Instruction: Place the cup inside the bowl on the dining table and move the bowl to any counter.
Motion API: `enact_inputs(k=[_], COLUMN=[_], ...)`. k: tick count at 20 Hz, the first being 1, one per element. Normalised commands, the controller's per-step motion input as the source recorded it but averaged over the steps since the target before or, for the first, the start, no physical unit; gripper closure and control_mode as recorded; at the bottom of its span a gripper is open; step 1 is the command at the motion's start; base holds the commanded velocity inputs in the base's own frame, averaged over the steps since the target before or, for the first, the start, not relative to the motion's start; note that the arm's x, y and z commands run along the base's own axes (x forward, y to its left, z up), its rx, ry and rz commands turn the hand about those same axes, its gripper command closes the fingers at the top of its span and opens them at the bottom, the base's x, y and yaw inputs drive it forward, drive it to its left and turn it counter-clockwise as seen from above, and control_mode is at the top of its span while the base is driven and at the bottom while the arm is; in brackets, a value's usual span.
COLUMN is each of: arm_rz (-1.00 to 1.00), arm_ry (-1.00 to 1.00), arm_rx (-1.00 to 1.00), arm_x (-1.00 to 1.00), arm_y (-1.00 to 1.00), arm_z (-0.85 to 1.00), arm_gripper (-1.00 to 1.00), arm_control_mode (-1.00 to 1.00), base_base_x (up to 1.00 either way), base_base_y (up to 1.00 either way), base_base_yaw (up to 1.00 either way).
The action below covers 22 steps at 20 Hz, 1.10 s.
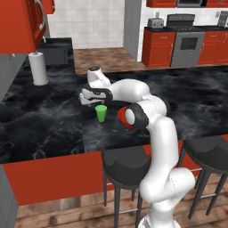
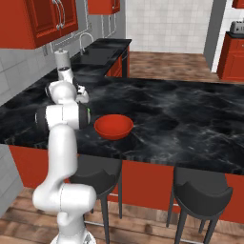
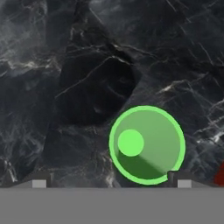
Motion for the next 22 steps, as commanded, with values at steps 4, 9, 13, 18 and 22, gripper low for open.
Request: enact_inputs(k=[4,9,13,18,22], arm_rz=[0.00,0.00,0.00,0.00,0.00], arm_ry=[0.06,0.04,0.05,0.05,0.06], arm_rx=[0.00,-0.01,-0.02,-0.01,0.00], arm_x=[0.11,0.18,0.13,0.07,0.04], arm_y=[0.00,0.00,0.00,0.00,0.00], arm_z=[-0.11,-0.13,-0.12,-0.07,-0.07], arm_gripper=[-1.00,-1.00,-1.00,-1.00,-1.00], arm_control_mode=[-1.00,-1.00,-1.00,-1.00,-1.00], base_base_x=[0.00,0.00,0.00,0.00,0.00], base_base_y=[0.00,0.00,0.00,0.00,0.00], base_base_yaw=[0.00,0.00,0.00,0.00,0.00])
